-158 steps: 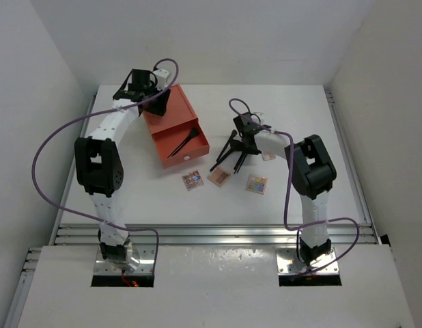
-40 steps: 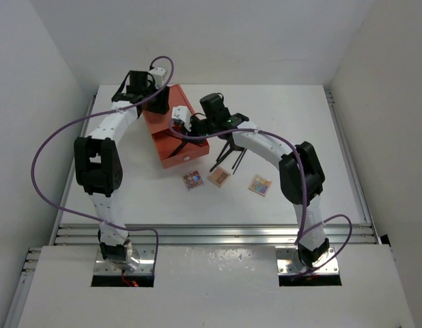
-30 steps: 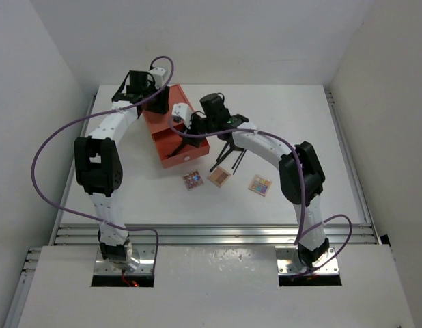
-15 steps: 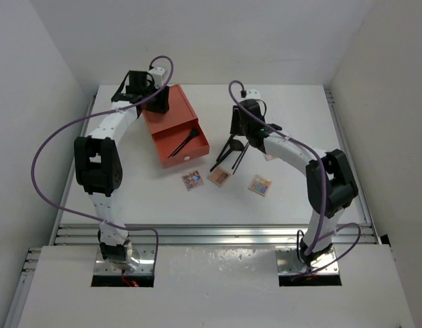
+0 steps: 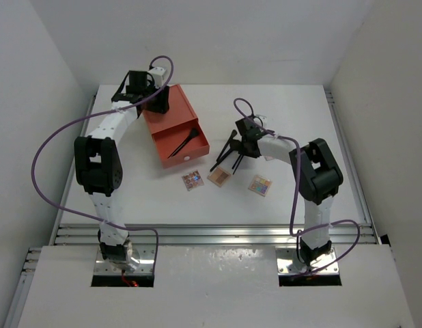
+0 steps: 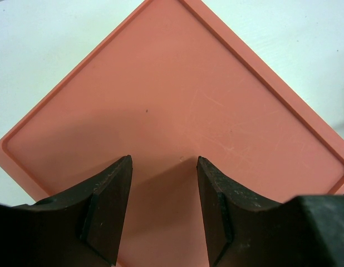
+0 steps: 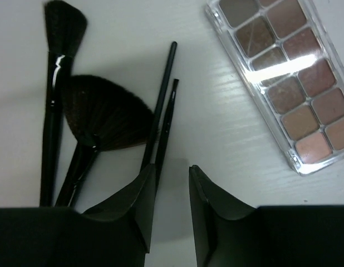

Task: Organize the makeup

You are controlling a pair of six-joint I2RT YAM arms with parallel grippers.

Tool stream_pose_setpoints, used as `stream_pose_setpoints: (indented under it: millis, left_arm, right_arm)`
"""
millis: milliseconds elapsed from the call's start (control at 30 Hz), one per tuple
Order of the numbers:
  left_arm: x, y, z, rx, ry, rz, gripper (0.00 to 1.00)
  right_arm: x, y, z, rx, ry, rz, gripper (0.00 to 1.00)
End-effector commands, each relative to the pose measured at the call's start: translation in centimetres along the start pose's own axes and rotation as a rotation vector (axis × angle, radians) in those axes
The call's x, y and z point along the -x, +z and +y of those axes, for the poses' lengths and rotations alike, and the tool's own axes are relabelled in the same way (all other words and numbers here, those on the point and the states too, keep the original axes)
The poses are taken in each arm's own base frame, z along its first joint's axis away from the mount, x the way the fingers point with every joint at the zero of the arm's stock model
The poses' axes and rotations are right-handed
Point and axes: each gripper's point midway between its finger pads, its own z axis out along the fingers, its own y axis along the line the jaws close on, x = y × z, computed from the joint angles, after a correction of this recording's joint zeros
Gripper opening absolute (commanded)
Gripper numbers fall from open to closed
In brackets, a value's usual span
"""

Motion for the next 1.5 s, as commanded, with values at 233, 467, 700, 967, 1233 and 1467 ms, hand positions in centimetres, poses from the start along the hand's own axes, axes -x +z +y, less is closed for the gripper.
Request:
stream_pose_setpoints:
  millis: [233,467,700,967,1233,1467]
  left_arm:
    - [-3.5,1.0,0.6,0.005,-0.051,0.098,0.56]
    - [-3.5,1.0,0.6,0.005,-0.051,0.098,0.56]
    - [-3.5,1.0,0.6,0.005,-0.051,0.098,0.56]
    - [-3.5,1.0,0.6,0.005,-0.051,0.098,0.56]
    - [-3.1,0.9,0.7,0.006,-0.049,0.089,0.56]
    - [-3.1,0.9,0.7,0.006,-0.049,0.089,0.56]
  right_arm:
    - [-0.2,0.4,0.4,0.021,0.125,0.052,0.27]
    - [-0.6,0.6,0.7,0.041,0.117,0.069,0.27]
    - [-1.2,1.0,1.1,0.055,0.089,0.102,0.27]
    - [-3.4,0.3,-2.4,-0.097,0.184,0.243,0.22]
    - [-6.9,0.3,-5.3,-0.168,0.278,0.416,0.1]
    - [-6.1,-0.1,-5.9,-0.147,0.269,0.362,0.0]
